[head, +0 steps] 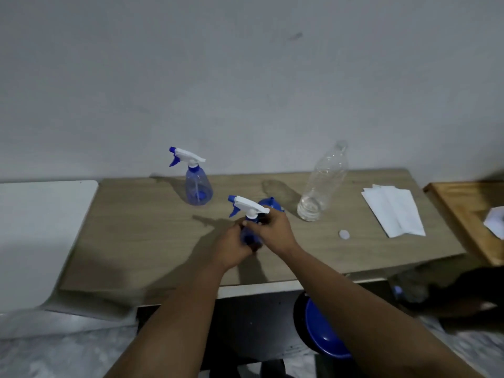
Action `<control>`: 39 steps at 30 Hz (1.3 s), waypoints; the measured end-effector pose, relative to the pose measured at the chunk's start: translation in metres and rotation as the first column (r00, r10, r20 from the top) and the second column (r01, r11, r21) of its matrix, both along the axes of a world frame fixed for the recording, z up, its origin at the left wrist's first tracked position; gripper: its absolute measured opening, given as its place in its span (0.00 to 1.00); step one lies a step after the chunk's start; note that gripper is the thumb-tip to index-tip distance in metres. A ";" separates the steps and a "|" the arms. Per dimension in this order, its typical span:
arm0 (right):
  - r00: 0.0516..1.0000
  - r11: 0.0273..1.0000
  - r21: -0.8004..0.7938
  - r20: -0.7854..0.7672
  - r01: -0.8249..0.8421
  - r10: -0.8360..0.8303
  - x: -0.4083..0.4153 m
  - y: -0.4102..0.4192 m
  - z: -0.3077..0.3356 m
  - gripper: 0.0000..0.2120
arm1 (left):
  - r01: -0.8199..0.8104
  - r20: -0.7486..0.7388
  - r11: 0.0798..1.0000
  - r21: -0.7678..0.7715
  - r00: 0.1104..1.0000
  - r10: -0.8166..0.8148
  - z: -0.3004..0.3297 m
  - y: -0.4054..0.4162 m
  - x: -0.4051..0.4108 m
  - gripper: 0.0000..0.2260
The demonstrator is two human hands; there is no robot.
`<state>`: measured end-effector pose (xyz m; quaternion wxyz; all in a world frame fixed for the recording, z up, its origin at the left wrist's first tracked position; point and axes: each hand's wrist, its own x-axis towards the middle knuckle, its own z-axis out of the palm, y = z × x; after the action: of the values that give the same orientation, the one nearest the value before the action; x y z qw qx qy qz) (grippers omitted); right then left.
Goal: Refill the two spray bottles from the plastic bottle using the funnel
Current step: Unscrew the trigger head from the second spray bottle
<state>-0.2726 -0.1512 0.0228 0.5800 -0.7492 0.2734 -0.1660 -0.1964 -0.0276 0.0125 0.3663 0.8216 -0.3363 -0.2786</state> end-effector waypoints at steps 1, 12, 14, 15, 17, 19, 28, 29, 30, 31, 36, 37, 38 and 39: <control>1.000 1.000 -0.001 -0.006 0.024 -0.024 -0.013 -0.010 -0.004 0.14 | 0.012 -0.011 1.000 0.005 1.000 -0.012 -0.005 -0.010 -0.009 0.21; 0.999 0.996 0.087 -0.034 0.026 -0.024 -0.092 -0.059 -0.041 0.11 | -0.107 0.274 0.967 0.233 0.961 0.041 -0.041 -0.056 -0.081 0.16; 0.999 0.993 0.119 -0.024 -0.025 0.028 -0.094 -0.063 -0.039 0.10 | -0.114 0.280 0.964 0.241 0.959 0.043 -0.043 -0.055 -0.083 0.18; 0.999 0.991 0.128 -0.028 -0.033 0.037 -0.094 -0.062 -0.038 0.12 | -0.115 0.286 0.962 0.247 0.957 0.041 -0.044 -0.054 -0.084 0.19; 0.999 0.992 0.129 -0.045 -0.009 0.015 -0.095 -0.058 -0.036 0.17 | -0.123 0.302 0.956 0.265 0.952 0.039 -0.045 -0.054 -0.084 0.20; 0.998 0.991 0.129 -0.053 0.028 -0.021 -0.094 -0.054 -0.036 0.20 | -0.141 0.308 0.949 0.283 0.950 0.049 -0.047 -0.053 -0.085 0.19; 0.996 0.989 0.138 -0.062 -0.048 0.057 -0.089 -0.055 -0.034 0.13 | -0.155 0.317 0.937 0.314 0.947 0.050 -0.052 -0.053 -0.084 0.16; 0.995 0.987 0.148 -0.065 -0.063 0.073 -0.088 -0.055 -0.034 0.13 | -0.151 0.316 0.939 0.308 0.948 0.049 -0.052 -0.053 -0.085 0.16; 0.994 0.985 0.160 -0.070 -0.071 0.083 -0.087 -0.055 -0.033 0.15 | -0.150 0.318 0.940 0.307 0.947 0.047 -0.053 -0.052 -0.085 0.17; 0.994 0.984 0.166 -0.076 -0.066 0.079 -0.086 -0.055 -0.033 0.17 | -0.152 0.323 0.938 0.312 0.945 0.045 -0.052 -0.052 -0.086 0.17; 0.994 0.984 0.167 -0.075 -0.070 0.083 -0.083 -0.051 -0.033 0.16 | -0.157 0.341 0.936 0.315 0.939 0.043 -0.050 -0.052 -0.085 0.16; 0.994 0.982 0.178 -0.083 -0.056 0.072 -0.083 -0.050 -0.033 0.18 | -0.161 0.337 0.932 0.324 0.940 0.045 -0.050 -0.052 -0.085 0.17; 0.994 0.983 0.179 -0.089 -0.039 0.056 -0.083 -0.049 -0.033 0.18 | -0.161 0.332 0.930 0.331 0.942 0.045 -0.050 -0.053 -0.085 0.16; 0.995 0.985 0.171 -0.084 -0.030 0.045 -0.084 -0.049 -0.033 0.15 | -0.160 0.327 0.929 0.333 0.944 0.045 -0.051 -0.054 -0.085 0.16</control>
<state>-0.3563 -0.2004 -0.0098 0.6323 -0.7086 0.2975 -0.0981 -0.2814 -0.0813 -0.0381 0.1682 0.9245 -0.2903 -0.1811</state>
